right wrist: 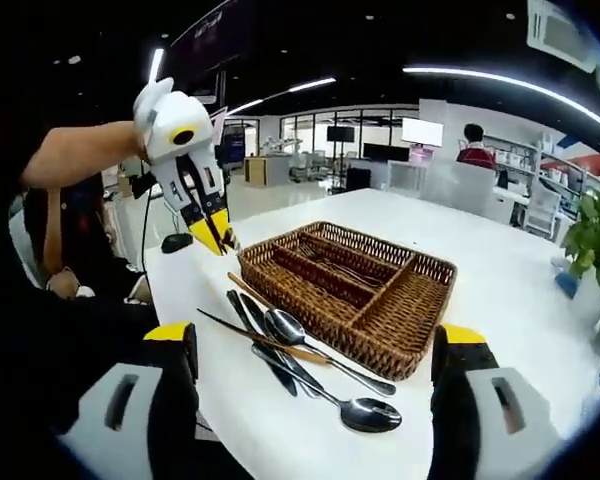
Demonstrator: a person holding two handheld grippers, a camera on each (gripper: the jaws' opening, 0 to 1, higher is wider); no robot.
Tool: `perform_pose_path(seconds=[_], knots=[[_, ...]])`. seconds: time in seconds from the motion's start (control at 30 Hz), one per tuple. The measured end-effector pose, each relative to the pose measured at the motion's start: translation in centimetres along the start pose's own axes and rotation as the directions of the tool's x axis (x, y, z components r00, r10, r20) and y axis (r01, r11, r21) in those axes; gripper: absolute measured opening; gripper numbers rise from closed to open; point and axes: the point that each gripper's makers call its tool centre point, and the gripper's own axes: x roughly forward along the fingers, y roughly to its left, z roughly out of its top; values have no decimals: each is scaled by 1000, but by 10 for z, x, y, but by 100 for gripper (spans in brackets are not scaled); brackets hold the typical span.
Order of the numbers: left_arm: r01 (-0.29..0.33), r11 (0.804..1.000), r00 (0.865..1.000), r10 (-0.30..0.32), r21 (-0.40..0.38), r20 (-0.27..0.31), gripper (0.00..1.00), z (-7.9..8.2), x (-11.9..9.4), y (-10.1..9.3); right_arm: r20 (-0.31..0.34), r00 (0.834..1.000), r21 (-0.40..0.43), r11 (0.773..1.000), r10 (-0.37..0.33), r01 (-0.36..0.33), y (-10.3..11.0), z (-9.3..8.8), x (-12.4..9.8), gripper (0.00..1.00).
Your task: Arrange the knives, forks, and spoons in their matching storage slots by inserting each utensil handle-first until every utensil is classified and aligned in the correct compartment
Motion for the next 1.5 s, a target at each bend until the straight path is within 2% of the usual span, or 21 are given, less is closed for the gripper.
perform_pose_path(seconds=[0.33,0.53,0.63,1.1,1.17,1.5], knots=[[18,1000,1000,-18,-17,-16,0,5,-10,5,8,1000,2,1000,-29,29,-4,8,-14,99],[-22,1000,1000,22,-9,6,0,14,-21,12,6,999,6,999,-34,34,-5,8,-16,99],[-42,999,999,42,26,2,0,13,-19,17,-1,999,4,999,-37,37,-5,6,-17,99],[-44,999,999,44,19,-9,0,11,-14,24,4,999,21,999,-45,45,-7,5,-18,99],[-61,998,998,62,26,-9,0,11,-11,31,5,999,19,999,-42,42,-7,7,-18,99],[-63,997,998,64,33,-23,0,10,4,55,6,999,25,998,-50,50,-10,20,-22,99]])
